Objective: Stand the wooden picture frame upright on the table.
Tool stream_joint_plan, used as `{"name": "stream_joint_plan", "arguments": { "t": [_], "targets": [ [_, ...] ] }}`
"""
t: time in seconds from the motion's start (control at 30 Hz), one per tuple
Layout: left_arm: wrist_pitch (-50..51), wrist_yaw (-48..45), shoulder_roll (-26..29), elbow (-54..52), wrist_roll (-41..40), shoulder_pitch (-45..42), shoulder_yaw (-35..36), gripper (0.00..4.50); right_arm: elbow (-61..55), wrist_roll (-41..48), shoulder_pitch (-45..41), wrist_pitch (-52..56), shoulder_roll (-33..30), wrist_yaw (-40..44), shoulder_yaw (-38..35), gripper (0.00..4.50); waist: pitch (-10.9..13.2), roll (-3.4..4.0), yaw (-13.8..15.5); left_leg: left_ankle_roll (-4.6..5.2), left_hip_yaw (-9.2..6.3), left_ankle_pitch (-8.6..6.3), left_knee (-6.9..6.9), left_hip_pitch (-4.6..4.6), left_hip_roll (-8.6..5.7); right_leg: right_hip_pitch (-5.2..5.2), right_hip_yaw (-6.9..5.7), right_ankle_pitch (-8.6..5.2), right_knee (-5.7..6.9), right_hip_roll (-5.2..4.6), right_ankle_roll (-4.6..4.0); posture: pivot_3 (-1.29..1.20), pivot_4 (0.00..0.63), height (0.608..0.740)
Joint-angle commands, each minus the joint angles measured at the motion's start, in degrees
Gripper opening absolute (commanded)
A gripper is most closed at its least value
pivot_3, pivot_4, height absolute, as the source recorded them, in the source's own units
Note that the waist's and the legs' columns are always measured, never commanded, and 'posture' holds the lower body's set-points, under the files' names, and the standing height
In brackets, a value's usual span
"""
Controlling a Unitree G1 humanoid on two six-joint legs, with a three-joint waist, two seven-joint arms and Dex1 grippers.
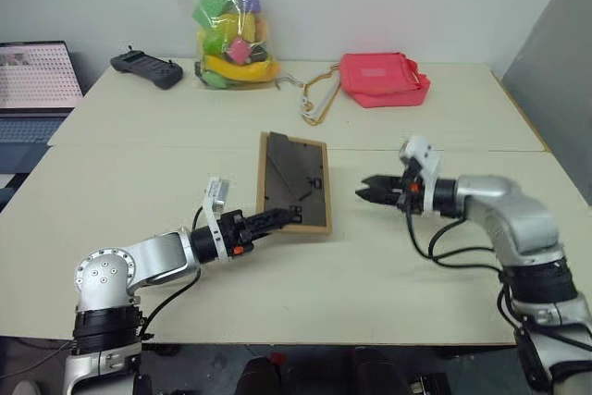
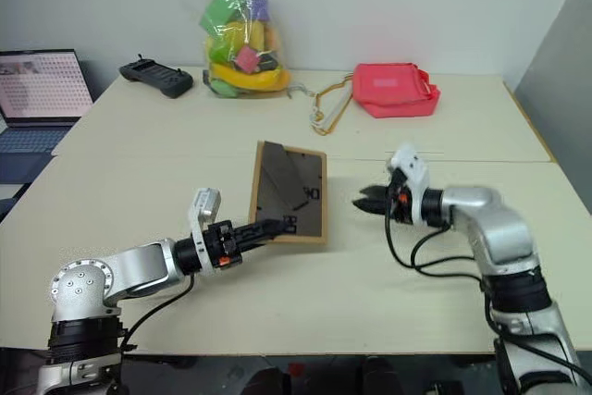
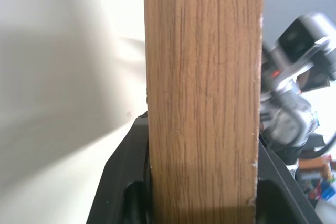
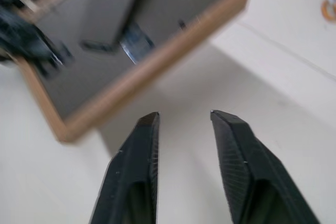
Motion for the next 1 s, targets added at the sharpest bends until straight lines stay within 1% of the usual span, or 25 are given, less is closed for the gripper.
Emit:
{"name": "stream_joint_plan", "arguments": {
  "t": [0.03, 0.07, 0.1, 0.23, 0.3, 0.43, 0.53, 0.63, 0.77, 0.9, 1.0],
  "targets": [
    [-3.1, -4.9, 0.5, -3.5, 1.9, -2.6, -0.3, 1.3, 2.1, 7.4, -8.0, 6.0, 3.4, -0.9, -3.3, 2.74, 0.0, -0.01, 0.1, 0.0, -0.02, 0.0, 0.01, 0.0, 0.01, 0.0, -0.02, 0.0, 0.01, 0.01, -0.01, 0.0, 0.15, 0.74],
    [-3.7, -5.4, 0.3, -3.6, 2.7, -2.9, -0.6, 1.3, 3.0, 7.8, -9.4, 6.1, 4.0, -0.9, -2.9, 2.99, 0.0, -0.01, 0.1, 0.0, -0.01, 0.0, 0.01, 0.0, 0.01, 0.0, -0.01, 0.0, 0.0, 0.01, -0.01, 0.0, 0.15, 0.74],
    [-4.2, -5.9, 0.1, -3.6, 3.4, -3.2, -0.9, 1.3, 4.0, 7.8, -10.7, 5.8, 4.5, -0.7, -2.3, 3.13, 0.0, -0.01, 0.2, 0.01, 0.01, 0.0, 0.02, 0.0, 0.0, 0.0, 0.01, 0.0, 0.01, 0.01, -0.01, 0.0, 0.15, 0.74],
    [-5.3, -7.7, -0.1, -4.6, 4.9, -3.5, -1.6, 1.3, 8.8, 5.7, -14.5, 1.7, 6.9, 0.2, 1.7, 4.11, 0.0, -0.01, 0.2, 0.01, 0.0, -0.01, 0.02, -0.07, 0.0, 0.0, -0.03, 0.0, -0.09, 0.0, -0.01, 0.0, 0.15, 0.74],
    [-5.6, -8.2, -0.1, -5.3, 5.4, -3.3, -1.9, 1.3, 11.0, 4.3, -15.2, -0.8, 7.7, 0.8, 3.8, 4.46, 0.0, -0.01, 0.3, 0.01, -0.01, -0.01, 0.02, -0.15, 0.0, -0.05, -0.04, 0.0, -0.12, -0.01, -0.01, 0.0, 0.15, 0.74],
    [-6.2, -9.1, 0.0, -7.1, 5.9, -3.0, -2.2, 1.3, 16.0, -1.2, -16.9, -8.2, 10.6, -1.1, 8.4, 4.46, 0.0, -0.01, 0.2, 0.0, 0.0, 0.0, 0.04, -0.3, 0.01, -0.2, -0.06, 0.0, -0.1, -0.04, 0.0, 0.0, 0.15, 0.74],
    [-6.2, -9.7, 0.3, -8.0, 6.2, -2.6, -2.4, 1.3, 18.6, -1.4, -19.3, -8.9, 13.2, -1.9, 8.4, 4.46, 0.0, -0.01, 0.1, -0.01, -0.01, 0.01, 0.04, -0.3, 0.02, -0.24, -0.06, 0.0, -0.04, -0.02, 0.0, 0.0, 0.15, 0.74],
    [-6.3, -9.8, 0.5, -8.2, 6.4, -2.4, -2.2, 1.3, 17.7, -2.3, -19.7, -10.1, 13.6, -0.5, 10.0, 4.46, 0.0, -0.01, 0.2, -0.14, 0.0, 0.07, 0.04, -0.33, 0.03, -0.3, -0.06, 0.0, 0.0, -0.02, 0.0, 0.0, 0.15, 0.74],
    [-6.6, -9.5, 0.5, -8.2, 6.6, -1.7, -1.8, 1.3, 10.8, 7.5, -18.2, -2.0, 13.3, 3.9, 6.7, 4.46, 0.0, -0.02, 0.3, -0.19, -0.01, 0.11, 0.04, -0.4, 0.02, -0.31, -0.07, 0.0, -0.02, -0.04, 0.0, 0.0, 0.15, 0.74],
    [-6.1, -10.1, 0.8, -9.4, 6.8, 0.5, -2.3, 1.3, 5.7, 13.4, -15.9, 3.9, 8.8, 8.7, 5.1, 4.46, 0.0, -0.02, 0.4, -0.18, -0.01, 0.1, 0.05, -0.41, 0.02, -0.31, -0.1, 0.0, -0.04, -0.06, 0.0, 0.0, 0.15, 0.74],
    [-5.9, -10.4, 1.0, -10.0, 7.1, 1.1, -2.7, 1.3, 4.4, 14.6, -14.5, 5.1, 5.4, 9.6, 4.3, 4.46, 0.0, -0.02, 0.3, 0.01, -0.02, 0.0, 0.04, -0.41, 0.02, -0.31, -0.1, 0.0, -0.04, -0.06, 0.0, 0.0, 0.15, 0.74]
  ]
}}
